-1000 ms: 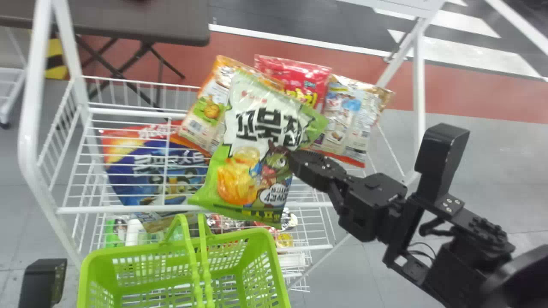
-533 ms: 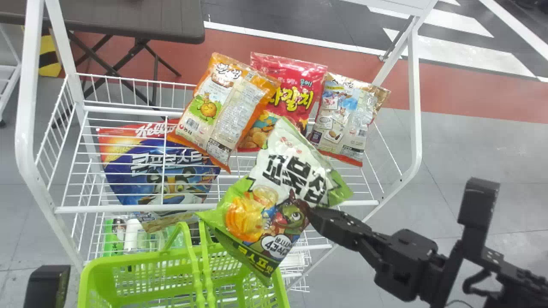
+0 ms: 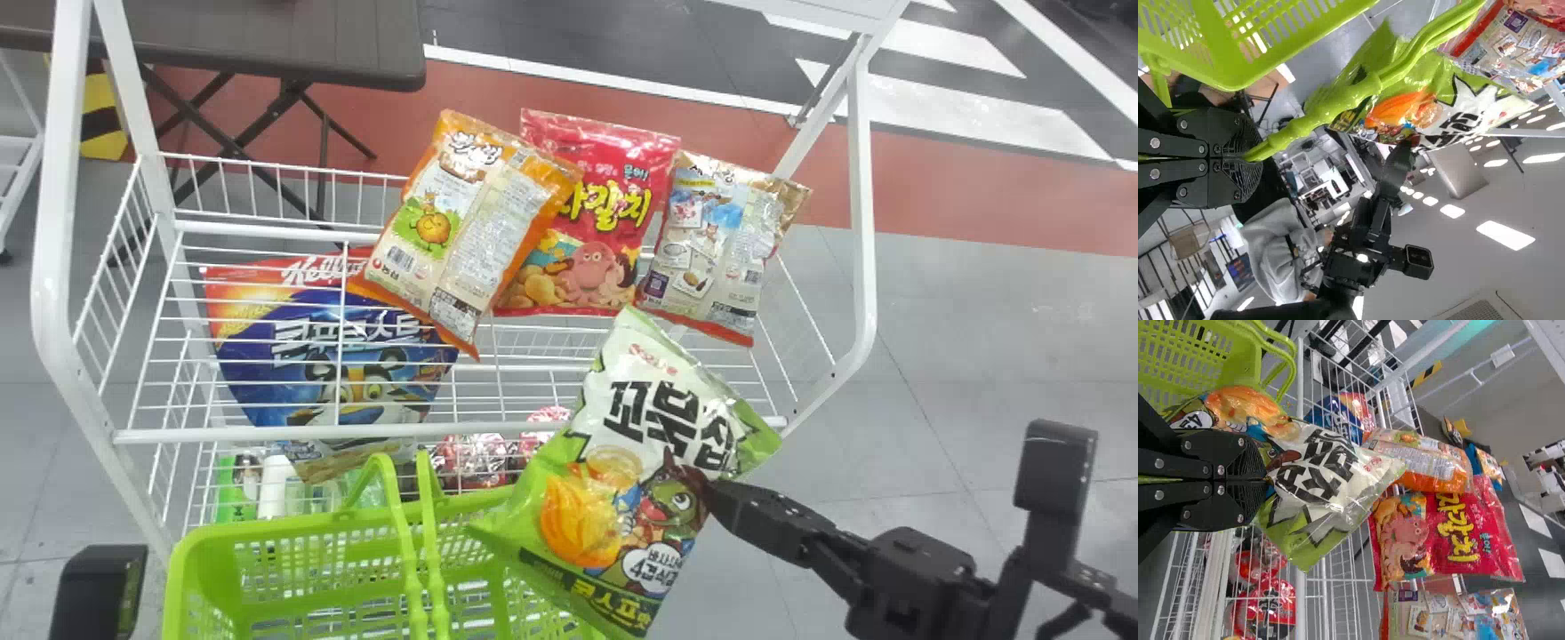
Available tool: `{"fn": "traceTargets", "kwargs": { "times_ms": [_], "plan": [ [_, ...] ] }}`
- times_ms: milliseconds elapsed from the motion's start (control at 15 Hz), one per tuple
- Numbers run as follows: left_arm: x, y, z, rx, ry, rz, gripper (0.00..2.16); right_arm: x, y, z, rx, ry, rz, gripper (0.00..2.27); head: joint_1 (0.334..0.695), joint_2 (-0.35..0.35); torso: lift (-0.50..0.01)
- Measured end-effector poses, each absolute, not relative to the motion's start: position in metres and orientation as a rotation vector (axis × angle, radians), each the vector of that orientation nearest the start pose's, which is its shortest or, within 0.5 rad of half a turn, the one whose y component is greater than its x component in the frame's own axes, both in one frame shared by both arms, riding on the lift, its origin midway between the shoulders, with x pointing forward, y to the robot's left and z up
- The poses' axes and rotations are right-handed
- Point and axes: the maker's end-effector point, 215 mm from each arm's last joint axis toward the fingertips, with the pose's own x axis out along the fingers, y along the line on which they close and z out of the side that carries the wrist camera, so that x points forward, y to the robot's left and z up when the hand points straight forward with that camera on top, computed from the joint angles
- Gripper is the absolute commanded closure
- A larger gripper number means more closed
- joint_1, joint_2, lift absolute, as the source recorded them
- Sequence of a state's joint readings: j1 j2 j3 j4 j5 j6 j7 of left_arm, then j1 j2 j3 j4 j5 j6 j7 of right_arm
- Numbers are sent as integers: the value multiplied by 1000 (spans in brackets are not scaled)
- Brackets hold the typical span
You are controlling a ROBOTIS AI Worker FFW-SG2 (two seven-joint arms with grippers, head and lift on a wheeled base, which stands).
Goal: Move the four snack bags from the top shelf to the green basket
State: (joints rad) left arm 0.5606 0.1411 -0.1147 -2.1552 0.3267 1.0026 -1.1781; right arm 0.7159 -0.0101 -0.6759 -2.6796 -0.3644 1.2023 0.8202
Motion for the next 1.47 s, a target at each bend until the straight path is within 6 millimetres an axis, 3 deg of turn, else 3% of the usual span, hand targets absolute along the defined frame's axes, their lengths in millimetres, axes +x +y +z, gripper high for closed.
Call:
{"fn": "traceTargets", "kwargs": {
  "times_ms": [200,533,800,867,933,1000,1067,1267,1467],
  "plan": [
    [179,-20,-394,-747,805,-1363,2078,252,-266,-355,405,738,434,1949,695,-350,0],
    [178,-26,-386,-721,798,-1377,2081,241,-201,-410,480,852,541,1949,695,-350,0],
    [176,-26,-383,-724,800,-1383,2081,245,-174,-430,477,842,584,1905,695,-350,0],
    [176,-26,-383,-725,800,-1384,2081,243,-168,-435,484,849,593,1727,695,-350,0],
    [175,-27,-383,-725,800,-1385,2081,239,-162,-440,494,864,606,1281,695,-350,0],
    [175,-27,-383,-725,800,-1386,2078,234,-158,-445,503,877,624,576,695,-350,0],
    [176,-27,-383,-725,799,-1385,2078,231,-156,-447,505,876,639,19,695,-350,0],
    [178,-25,-383,-720,795,-1379,2078,225,-161,-439,500,832,683,22,695,-350,0],
    [179,-24,-384,-718,796,-1375,2081,227,-188,-424,516,794,663,43,695,-350,0]
  ]
}}
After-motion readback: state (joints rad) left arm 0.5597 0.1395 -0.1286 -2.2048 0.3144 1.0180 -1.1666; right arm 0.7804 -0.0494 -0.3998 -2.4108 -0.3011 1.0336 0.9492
